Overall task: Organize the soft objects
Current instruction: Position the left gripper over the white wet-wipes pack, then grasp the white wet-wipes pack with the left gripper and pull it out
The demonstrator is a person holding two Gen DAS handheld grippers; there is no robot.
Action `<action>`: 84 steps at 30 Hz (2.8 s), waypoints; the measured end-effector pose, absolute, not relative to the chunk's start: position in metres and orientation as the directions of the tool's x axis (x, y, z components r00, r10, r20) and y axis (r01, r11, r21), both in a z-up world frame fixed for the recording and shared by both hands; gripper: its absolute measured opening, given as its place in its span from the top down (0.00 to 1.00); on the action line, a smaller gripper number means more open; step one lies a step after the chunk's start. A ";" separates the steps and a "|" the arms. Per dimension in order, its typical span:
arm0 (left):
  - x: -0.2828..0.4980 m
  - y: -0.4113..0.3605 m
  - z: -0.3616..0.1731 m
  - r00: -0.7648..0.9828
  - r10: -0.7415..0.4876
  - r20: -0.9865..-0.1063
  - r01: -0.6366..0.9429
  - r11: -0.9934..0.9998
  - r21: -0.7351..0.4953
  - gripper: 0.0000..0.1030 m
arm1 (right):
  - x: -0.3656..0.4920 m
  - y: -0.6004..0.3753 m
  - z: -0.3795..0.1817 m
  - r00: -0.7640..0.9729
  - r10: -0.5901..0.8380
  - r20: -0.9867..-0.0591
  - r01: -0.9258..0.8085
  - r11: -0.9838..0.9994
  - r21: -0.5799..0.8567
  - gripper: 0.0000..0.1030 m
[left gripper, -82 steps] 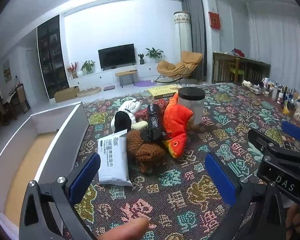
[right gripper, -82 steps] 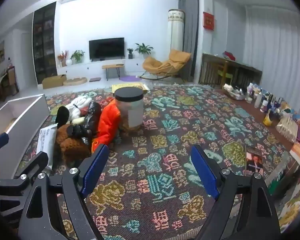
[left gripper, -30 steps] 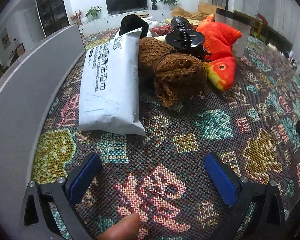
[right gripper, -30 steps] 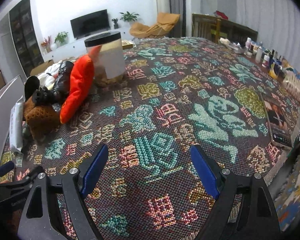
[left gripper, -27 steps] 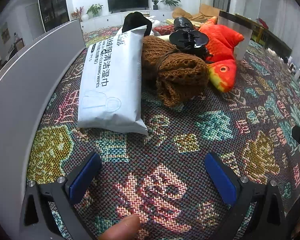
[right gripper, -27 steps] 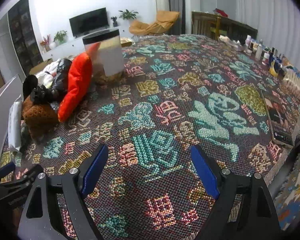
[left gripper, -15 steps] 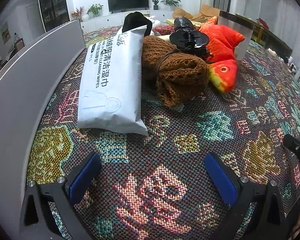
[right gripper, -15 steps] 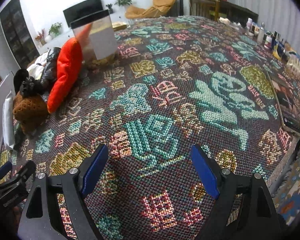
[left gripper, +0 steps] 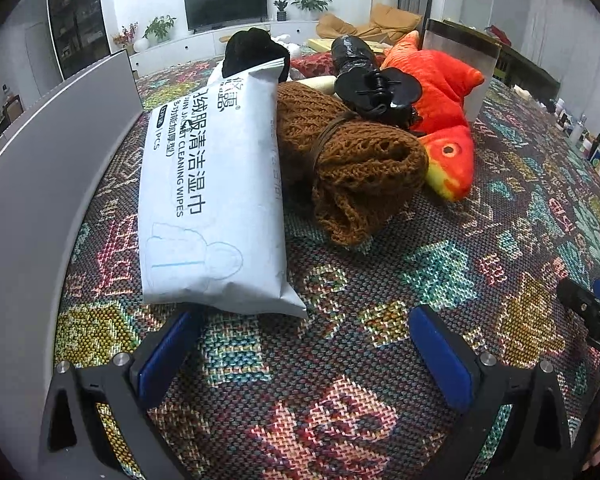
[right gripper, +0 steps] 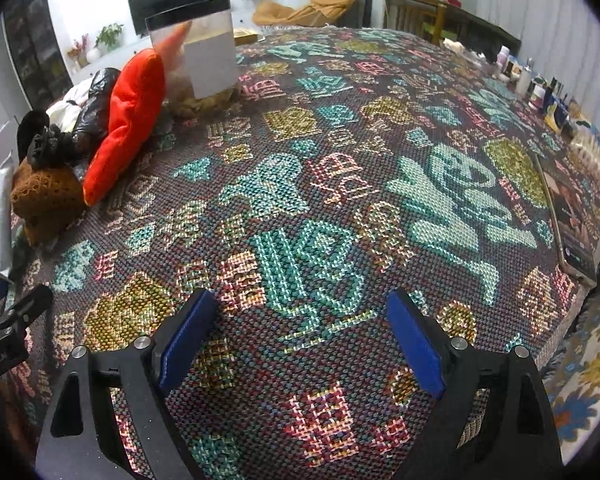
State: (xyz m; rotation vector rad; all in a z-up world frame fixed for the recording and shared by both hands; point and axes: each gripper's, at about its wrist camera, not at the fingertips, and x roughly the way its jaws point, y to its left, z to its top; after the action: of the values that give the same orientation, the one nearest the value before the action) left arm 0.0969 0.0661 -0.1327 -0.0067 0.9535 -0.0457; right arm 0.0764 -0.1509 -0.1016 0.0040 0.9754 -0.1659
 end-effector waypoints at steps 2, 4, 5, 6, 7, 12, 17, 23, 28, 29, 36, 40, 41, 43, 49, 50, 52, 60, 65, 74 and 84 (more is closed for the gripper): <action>0.096 0.066 -0.133 0.580 -0.038 -0.814 0.031 0.999 -0.024 0.00 | 0.077 -0.150 -0.102 0.549 -0.141 -0.824 0.143 0.987 -0.073 0.11; 0.095 0.065 -0.134 0.581 -0.037 -0.813 0.030 0.999 -0.024 0.00 | 0.078 -0.149 -0.102 0.550 -0.143 -0.823 0.145 0.987 -0.075 0.11; 0.095 0.065 -0.134 0.581 -0.037 -0.813 0.031 0.999 -0.024 0.00 | 0.079 -0.149 -0.102 0.550 -0.144 -0.823 0.146 0.986 -0.074 0.11; 0.095 0.065 -0.134 0.581 -0.037 -0.813 0.031 0.999 -0.023 0.00 | 0.079 -0.150 -0.101 0.550 -0.143 -0.823 0.146 0.986 -0.074 0.11; 0.095 0.064 -0.134 0.581 -0.037 -0.813 0.030 0.999 -0.024 0.00 | 0.079 -0.150 -0.102 0.550 -0.144 -0.822 0.147 0.986 -0.074 0.11; 0.096 0.065 -0.134 0.581 -0.037 -0.813 0.030 0.999 -0.024 0.00 | 0.079 -0.149 -0.102 0.550 -0.144 -0.823 0.146 0.986 -0.075 0.11; 0.096 0.064 -0.134 0.581 -0.038 -0.813 0.030 0.999 -0.025 0.00 | 0.078 -0.150 -0.102 0.550 -0.143 -0.823 0.146 0.986 -0.074 0.11; 0.096 0.065 -0.133 0.581 -0.038 -0.813 0.029 0.999 -0.026 0.00 | 0.078 -0.150 -0.102 0.550 -0.143 -0.823 0.146 0.986 -0.074 0.11; 0.096 0.064 -0.134 0.581 -0.038 -0.813 0.028 0.999 -0.027 0.00 | 0.078 -0.150 -0.102 0.550 -0.143 -0.823 0.146 0.987 -0.073 0.11; 0.096 0.065 -0.134 0.581 -0.038 -0.813 0.028 0.999 -0.027 0.00 | 0.078 -0.149 -0.102 0.550 -0.143 -0.823 0.146 0.986 -0.074 0.11; 0.096 0.064 -0.134 0.581 -0.039 -0.813 0.028 0.999 -0.028 0.00 | 0.078 -0.150 -0.102 0.549 -0.143 -0.823 0.146 0.986 -0.074 0.11; 0.096 0.064 -0.134 0.581 -0.039 -0.813 0.027 0.999 -0.029 0.00 | 0.078 -0.150 -0.101 0.549 -0.143 -0.823 0.146 0.986 -0.074 0.11; 0.096 0.065 -0.134 0.581 -0.039 -0.813 0.027 0.999 -0.029 0.00 | 0.078 -0.150 -0.102 0.549 -0.143 -0.823 0.147 0.986 -0.074 0.11; 0.096 0.064 -0.134 0.581 -0.039 -0.813 0.027 0.999 -0.029 0.00 | 0.078 -0.150 -0.101 0.549 -0.143 -0.823 0.146 0.986 -0.074 0.11; 0.096 0.064 -0.134 0.581 -0.040 -0.813 0.026 0.999 -0.030 0.00 | 0.078 -0.150 -0.101 0.549 -0.143 -0.823 0.146 0.986 -0.074 0.11; 0.096 0.064 -0.134 0.581 -0.040 -0.813 0.026 0.999 -0.030 0.00 | 0.078 -0.149 -0.101 0.549 -0.143 -0.823 0.147 0.986 -0.074 0.11; 0.096 0.064 -0.134 0.581 -0.040 -0.813 0.026 0.999 -0.030 0.00 | 0.078 -0.149 -0.101 0.549 -0.143 -0.823 0.147 0.986 -0.074 0.11; 0.095 0.064 -0.134 0.582 -0.041 -0.812 0.025 0.999 -0.032 0.00 | 0.078 -0.149 -0.101 0.549 -0.143 -0.823 0.146 0.986 -0.074 0.11; 0.095 0.064 -0.134 0.582 -0.041 -0.812 0.025 0.999 -0.033 0.00 | 0.078 -0.149 -0.101 0.549 -0.143 -0.823 0.147 0.986 -0.074 0.11; 0.088 0.067 -0.132 0.572 -0.066 -0.818 0.054 0.998 -0.042 0.00 | 0.078 -0.149 -0.101 0.549 -0.143 -0.824 0.147 0.986 -0.074 0.11; 0.086 0.110 -0.098 0.639 -0.017 -0.769 -0.082 0.993 -0.090 0.00 | 0.078 -0.149 -0.101 0.549 -0.142 -0.824 0.147 0.987 -0.072 0.11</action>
State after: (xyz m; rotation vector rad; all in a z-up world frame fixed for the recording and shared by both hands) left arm 0.0864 0.1098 -0.0982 -0.1201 0.8779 0.0374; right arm 0.0781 -0.1494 -0.1013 0.0050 0.9746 -0.1708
